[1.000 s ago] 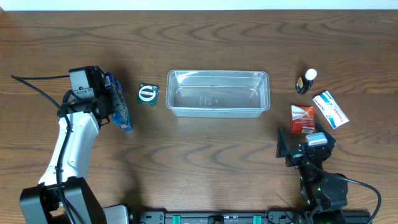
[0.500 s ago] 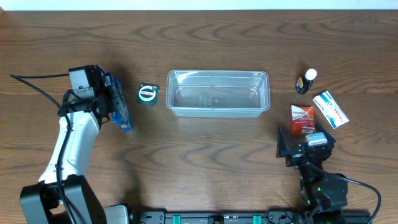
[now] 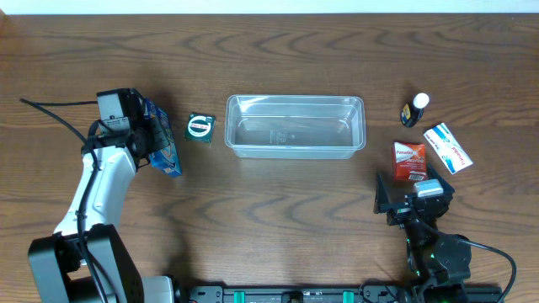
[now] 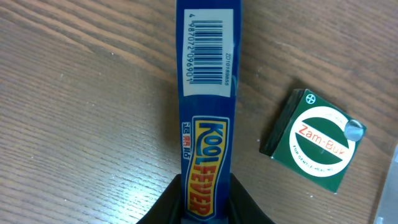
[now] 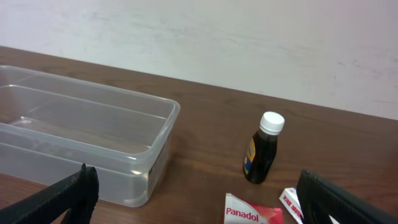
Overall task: Pack container
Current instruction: 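Reach left gripper to the blue Kool Fever box and grasp it, then lift the blue box with left gripper and carry it over container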
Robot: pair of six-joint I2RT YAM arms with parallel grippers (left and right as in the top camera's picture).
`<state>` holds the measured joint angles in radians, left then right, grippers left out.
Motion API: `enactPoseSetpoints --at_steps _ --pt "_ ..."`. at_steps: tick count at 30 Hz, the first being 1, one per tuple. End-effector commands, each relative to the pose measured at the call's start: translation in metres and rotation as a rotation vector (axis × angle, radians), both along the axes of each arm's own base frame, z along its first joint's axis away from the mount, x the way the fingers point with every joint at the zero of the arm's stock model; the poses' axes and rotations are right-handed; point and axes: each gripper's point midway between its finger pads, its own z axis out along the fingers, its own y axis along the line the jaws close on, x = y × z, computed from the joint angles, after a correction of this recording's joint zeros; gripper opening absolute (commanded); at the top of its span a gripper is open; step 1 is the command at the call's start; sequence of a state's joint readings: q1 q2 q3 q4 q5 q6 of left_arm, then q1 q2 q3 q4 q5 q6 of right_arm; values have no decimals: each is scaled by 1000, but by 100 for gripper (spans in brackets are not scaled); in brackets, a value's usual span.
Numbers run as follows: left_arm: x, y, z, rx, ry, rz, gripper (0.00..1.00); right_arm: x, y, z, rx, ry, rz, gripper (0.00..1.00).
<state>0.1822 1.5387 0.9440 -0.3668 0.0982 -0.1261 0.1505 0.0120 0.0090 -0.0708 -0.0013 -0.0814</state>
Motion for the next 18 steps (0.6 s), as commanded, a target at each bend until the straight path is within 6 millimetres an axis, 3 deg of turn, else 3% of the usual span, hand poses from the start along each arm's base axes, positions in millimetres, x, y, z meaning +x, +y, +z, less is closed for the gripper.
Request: enactPoseSetpoints --at_steps 1,2,6,12,15,18 --pt "4 2 25 17 -71 0 19 0 -1 -1 -10 -2 -4 99" --pt "5 2 29 19 -81 0 15 0 -2 -1 -9 -1 -5 99" --pt "4 2 53 31 -147 -1 15 0 -1 -1 -10 -1 -4 99" --pt "4 1 119 122 -345 -72 12 0 -1 -1 -10 -2 -4 99" --pt "6 -12 158 169 -482 -190 12 0 -1 -1 -9 -1 -4 99" --pt "6 -40 194 139 -633 -351 11 0 -1 -1 -9 -1 -4 99"
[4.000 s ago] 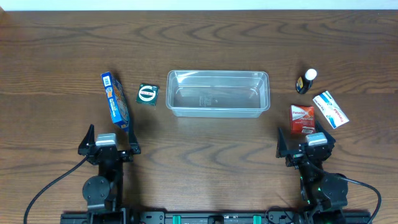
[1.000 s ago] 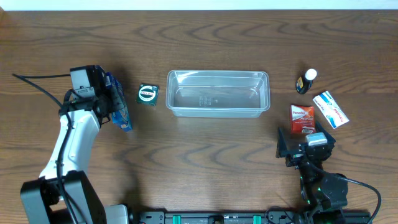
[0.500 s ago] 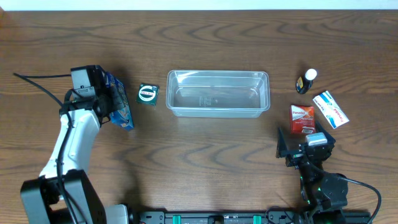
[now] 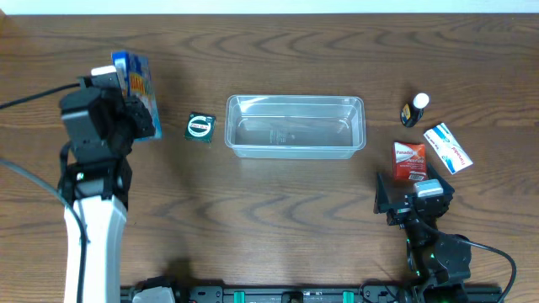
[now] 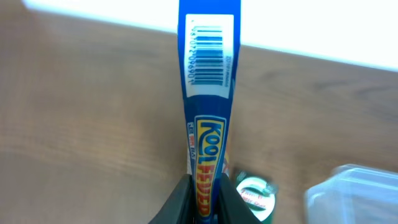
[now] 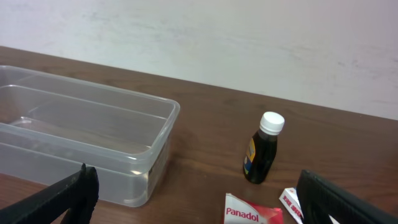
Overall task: Pack container
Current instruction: 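Lift the blue box with left gripper and carry it over container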
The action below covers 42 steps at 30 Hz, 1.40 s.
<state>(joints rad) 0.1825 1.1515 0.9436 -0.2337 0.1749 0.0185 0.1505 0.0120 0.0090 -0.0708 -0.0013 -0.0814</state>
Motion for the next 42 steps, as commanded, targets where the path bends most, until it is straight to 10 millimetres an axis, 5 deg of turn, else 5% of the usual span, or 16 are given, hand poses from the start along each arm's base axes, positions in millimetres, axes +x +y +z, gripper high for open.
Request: enactPoseSetpoints --at_steps 1,8,22,32,42 --pt "-2 -38 41 33 -149 -256 11 0 -1 -1 -10 -1 -4 99" --pt "-15 -103 83 -24 -344 -639 10 0 -1 -1 -9 -1 -4 99" --pt "-51 -216 76 130 -456 -1113 10 0 -1 -1 -9 -1 -4 99" --pt "-21 -238 51 292 -416 -1027 7 0 -1 -1 -10 -1 -4 99" --pt "-3 -225 9 371 -210 -937 6 0 -2 -1 -9 -1 -5 99"
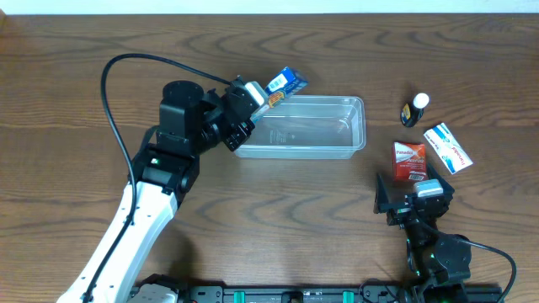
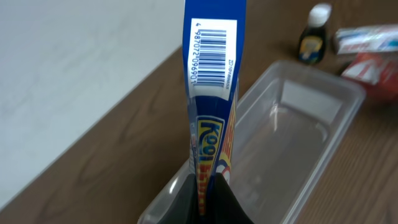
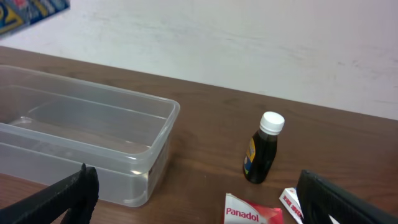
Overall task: Pack container
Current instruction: 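Lift the blue box with left gripper and carry it over container, then lower the blue box into the container and open left gripper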
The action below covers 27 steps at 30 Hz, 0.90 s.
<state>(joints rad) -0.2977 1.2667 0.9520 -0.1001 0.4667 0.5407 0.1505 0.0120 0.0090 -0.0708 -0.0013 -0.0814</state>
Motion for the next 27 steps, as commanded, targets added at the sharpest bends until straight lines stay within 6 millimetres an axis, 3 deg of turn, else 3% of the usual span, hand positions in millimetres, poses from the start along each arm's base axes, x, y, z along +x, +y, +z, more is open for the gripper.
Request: enactPoseSetpoints --at_steps 1,16,27 --pt "12 5 8 59 -45 26 6 0 -1 -1 -9 -2 -4 99" --pt "9 -23 -72 293 3 -189 6 0 -1 -1 -10 -2 -4 99" --pt "9 -23 -80 330 -6 -223 26 0 -2 -1 -9 -1 -5 99"
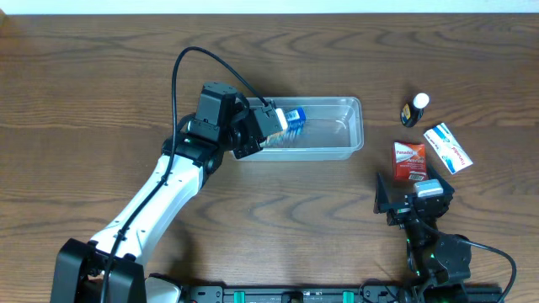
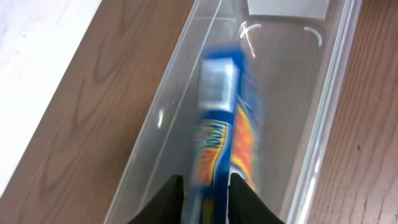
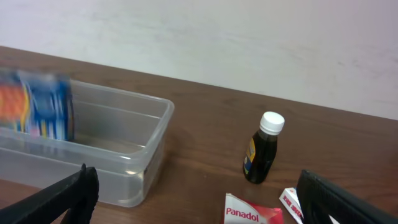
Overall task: Pack container
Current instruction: 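Lower the blue box into the container and open left gripper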
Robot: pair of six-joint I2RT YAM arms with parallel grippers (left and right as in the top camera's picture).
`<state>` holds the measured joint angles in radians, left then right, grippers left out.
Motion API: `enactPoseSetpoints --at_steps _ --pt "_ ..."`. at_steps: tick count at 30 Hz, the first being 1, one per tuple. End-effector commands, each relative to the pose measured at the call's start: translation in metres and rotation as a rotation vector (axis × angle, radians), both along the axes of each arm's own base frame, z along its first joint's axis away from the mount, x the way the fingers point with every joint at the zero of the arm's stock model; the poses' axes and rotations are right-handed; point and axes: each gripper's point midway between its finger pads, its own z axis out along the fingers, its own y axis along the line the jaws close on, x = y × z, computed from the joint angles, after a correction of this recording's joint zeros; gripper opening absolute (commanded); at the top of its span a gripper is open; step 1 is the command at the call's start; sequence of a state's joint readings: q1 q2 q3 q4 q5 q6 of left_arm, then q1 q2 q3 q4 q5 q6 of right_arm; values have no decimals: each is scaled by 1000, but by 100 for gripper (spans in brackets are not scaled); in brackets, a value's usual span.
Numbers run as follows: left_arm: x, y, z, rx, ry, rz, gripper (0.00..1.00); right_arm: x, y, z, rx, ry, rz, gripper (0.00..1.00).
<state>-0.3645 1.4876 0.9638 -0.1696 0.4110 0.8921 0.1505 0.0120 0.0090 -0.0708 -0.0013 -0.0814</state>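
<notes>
A clear plastic container (image 1: 337,145) lies at the table's middle. The blue Kool Fever box (image 1: 292,117) stands on edge inside its left end, blurred in the left wrist view (image 2: 219,124) and in the right wrist view (image 3: 40,102). My left gripper (image 1: 268,124) hangs over that left end. Its fingers (image 2: 176,199) are spread a little wider than the box, so it is open. My right gripper (image 1: 413,188) rests open at the front right, with nothing between its fingers (image 3: 68,193). The container's near wall (image 3: 124,168) also shows from there.
A red Panadol box (image 1: 410,162) lies just beyond my right gripper. Beside it are a white and blue box (image 1: 447,147) and a small dark bottle with a white cap (image 1: 415,109). My left arm (image 1: 168,194) stretches across the table's left half.
My left gripper went from above the container's left rim down into its left end. Its fingers have parted and the blue box now stands inside the container. The right arm is unchanged.
My left gripper was shut on the blue box at the table's left, beside a green tin. Then it held the box raised at the far left, later over the container's left rim. Now the box is inside the container and the fingers are apart.
</notes>
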Motion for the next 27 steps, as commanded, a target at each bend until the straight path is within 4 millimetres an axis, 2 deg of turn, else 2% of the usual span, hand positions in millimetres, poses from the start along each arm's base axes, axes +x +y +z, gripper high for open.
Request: enactPoseSetpoints --at_steps 1,11,15,19,22,27 --pt "7 -3 15 0 -43 -14 26 0 -1 -1 -9 -1 -4 99" --pt "7 -3 15 -1 -44 -14 27 0 -1 -1 -9 -1 -4 99" --pt "6 -3 21 -8 -55 -11 27 0 -1 -1 -10 -1 -4 99" --pt "2 -1 41 -79 -36 55 6 0 -1 -1 -9 -2 -4 99" --pt "-7 2 49 -120 11 104 6 0 -2 -1 -9 -2 -5 99" --pt "-34 7 22 -57 158 103 6 0 -1 -1 -10 -1 -4 99"
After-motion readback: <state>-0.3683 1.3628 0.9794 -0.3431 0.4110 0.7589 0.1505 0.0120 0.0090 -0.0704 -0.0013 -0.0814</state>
